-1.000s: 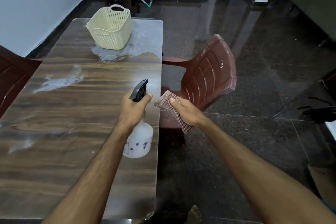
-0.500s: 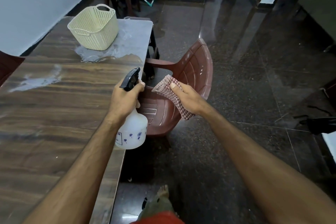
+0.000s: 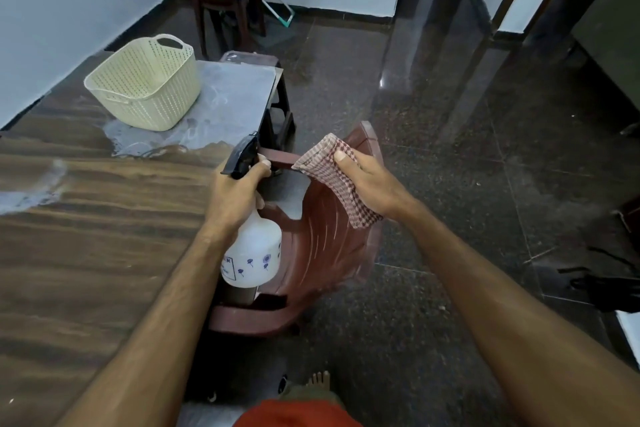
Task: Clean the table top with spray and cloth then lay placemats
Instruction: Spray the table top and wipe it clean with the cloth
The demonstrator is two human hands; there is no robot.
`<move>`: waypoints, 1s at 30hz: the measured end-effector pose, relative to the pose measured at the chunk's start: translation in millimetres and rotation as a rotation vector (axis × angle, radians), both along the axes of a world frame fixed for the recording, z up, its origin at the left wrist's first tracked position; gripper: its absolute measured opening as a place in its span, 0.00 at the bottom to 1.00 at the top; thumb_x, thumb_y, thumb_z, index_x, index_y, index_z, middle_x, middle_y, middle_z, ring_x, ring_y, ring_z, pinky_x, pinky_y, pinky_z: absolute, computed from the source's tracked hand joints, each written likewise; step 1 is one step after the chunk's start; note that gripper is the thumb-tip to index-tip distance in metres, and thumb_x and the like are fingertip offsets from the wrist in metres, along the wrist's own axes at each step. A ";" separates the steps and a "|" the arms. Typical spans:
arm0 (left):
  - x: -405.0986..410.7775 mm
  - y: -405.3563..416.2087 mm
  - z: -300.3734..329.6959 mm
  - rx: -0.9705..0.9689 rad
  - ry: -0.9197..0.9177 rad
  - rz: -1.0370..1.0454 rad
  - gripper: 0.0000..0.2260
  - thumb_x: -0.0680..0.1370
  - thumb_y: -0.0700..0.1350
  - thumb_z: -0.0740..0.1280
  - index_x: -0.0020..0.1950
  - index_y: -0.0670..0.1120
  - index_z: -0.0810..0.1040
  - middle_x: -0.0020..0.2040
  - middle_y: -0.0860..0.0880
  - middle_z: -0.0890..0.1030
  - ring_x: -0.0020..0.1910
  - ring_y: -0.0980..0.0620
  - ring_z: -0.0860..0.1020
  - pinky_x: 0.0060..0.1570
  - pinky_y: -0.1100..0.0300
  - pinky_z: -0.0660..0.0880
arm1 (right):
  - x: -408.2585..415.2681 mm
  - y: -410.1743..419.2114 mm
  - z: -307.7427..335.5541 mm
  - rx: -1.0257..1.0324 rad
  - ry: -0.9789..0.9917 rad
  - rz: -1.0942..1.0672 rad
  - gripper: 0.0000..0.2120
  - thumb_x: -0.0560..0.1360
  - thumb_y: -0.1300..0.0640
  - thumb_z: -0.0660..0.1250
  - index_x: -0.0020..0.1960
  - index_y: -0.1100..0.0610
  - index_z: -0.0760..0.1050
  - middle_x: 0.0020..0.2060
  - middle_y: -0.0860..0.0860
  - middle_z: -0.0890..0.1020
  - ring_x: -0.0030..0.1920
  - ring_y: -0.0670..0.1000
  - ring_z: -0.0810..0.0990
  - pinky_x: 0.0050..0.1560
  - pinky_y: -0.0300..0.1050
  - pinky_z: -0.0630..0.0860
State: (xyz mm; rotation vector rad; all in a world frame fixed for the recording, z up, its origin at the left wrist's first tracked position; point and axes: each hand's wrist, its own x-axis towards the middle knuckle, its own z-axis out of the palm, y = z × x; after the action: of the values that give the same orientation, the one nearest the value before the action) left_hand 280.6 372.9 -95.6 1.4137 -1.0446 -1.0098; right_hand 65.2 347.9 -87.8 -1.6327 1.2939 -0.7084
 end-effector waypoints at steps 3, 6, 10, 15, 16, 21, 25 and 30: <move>-14.8 -28.0 1.1 0.011 -0.017 0.010 0.07 0.79 0.40 0.68 0.42 0.50 0.79 0.36 0.50 0.80 0.21 0.54 0.70 0.25 0.61 0.70 | -13.3 -27.4 2.1 0.014 -0.020 -0.011 0.16 0.85 0.52 0.53 0.61 0.57 0.77 0.53 0.44 0.81 0.51 0.41 0.80 0.63 0.40 0.74; -25.4 -57.5 2.8 0.015 -0.039 0.015 0.05 0.78 0.41 0.69 0.44 0.49 0.79 0.38 0.47 0.80 0.21 0.53 0.70 0.25 0.60 0.70 | -29.3 -57.8 4.9 0.024 0.005 0.040 0.18 0.86 0.54 0.52 0.64 0.63 0.75 0.59 0.46 0.74 0.60 0.41 0.70 0.53 0.15 0.61; -39.1 -87.4 -0.4 0.017 -0.076 0.049 0.04 0.78 0.42 0.69 0.45 0.50 0.79 0.41 0.47 0.80 0.21 0.53 0.70 0.26 0.60 0.70 | -35.8 -111.8 -10.8 -0.019 0.100 0.083 0.19 0.81 0.37 0.52 0.54 0.45 0.78 0.47 0.46 0.80 0.60 0.41 0.74 0.73 0.47 0.63; -57.5 -112.9 -6.9 0.042 -0.096 0.176 0.02 0.79 0.43 0.69 0.46 0.49 0.79 0.41 0.46 0.80 0.21 0.54 0.70 0.27 0.60 0.71 | -49.5 -167.4 -20.5 -0.007 0.059 0.237 0.16 0.83 0.43 0.54 0.59 0.46 0.78 0.48 0.42 0.82 0.51 0.42 0.79 0.64 0.47 0.70; -63.7 -117.4 -7.5 0.048 -0.091 0.212 0.01 0.79 0.43 0.69 0.47 0.47 0.79 0.40 0.46 0.80 0.21 0.54 0.70 0.27 0.60 0.71 | -54.5 -177.7 -20.3 0.004 0.027 0.274 0.16 0.85 0.47 0.54 0.63 0.51 0.77 0.51 0.43 0.82 0.51 0.41 0.79 0.59 0.39 0.72; -101.2 -139.9 0.5 0.050 -0.072 0.406 0.03 0.79 0.42 0.68 0.49 0.43 0.79 0.36 0.48 0.79 0.20 0.54 0.70 0.28 0.59 0.72 | -81.7 -231.6 -15.7 0.012 0.015 0.418 0.14 0.85 0.52 0.54 0.61 0.53 0.77 0.47 0.39 0.80 0.43 0.29 0.78 0.44 0.23 0.69; -126.1 -156.7 2.8 0.056 -0.050 0.502 0.02 0.79 0.43 0.69 0.46 0.45 0.79 0.35 0.49 0.78 0.21 0.53 0.70 0.29 0.57 0.71 | -98.5 -270.5 -14.4 0.016 0.000 0.494 0.11 0.85 0.51 0.54 0.57 0.49 0.76 0.46 0.38 0.80 0.43 0.30 0.79 0.46 0.28 0.71; -146.4 -181.2 5.5 0.061 -0.040 0.588 0.05 0.79 0.42 0.68 0.52 0.42 0.78 0.41 0.47 0.79 0.21 0.54 0.70 0.28 0.59 0.71 | -101.3 -313.7 -14.6 0.024 0.004 0.583 0.12 0.85 0.50 0.54 0.55 0.48 0.76 0.45 0.40 0.81 0.43 0.32 0.79 0.47 0.31 0.71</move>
State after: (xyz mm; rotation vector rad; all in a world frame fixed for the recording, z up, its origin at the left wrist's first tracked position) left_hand 134.2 191.7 -90.0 1.6612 -0.5667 -0.5847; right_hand -36.2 34.2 -102.4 -1.8653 0.7570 -0.3280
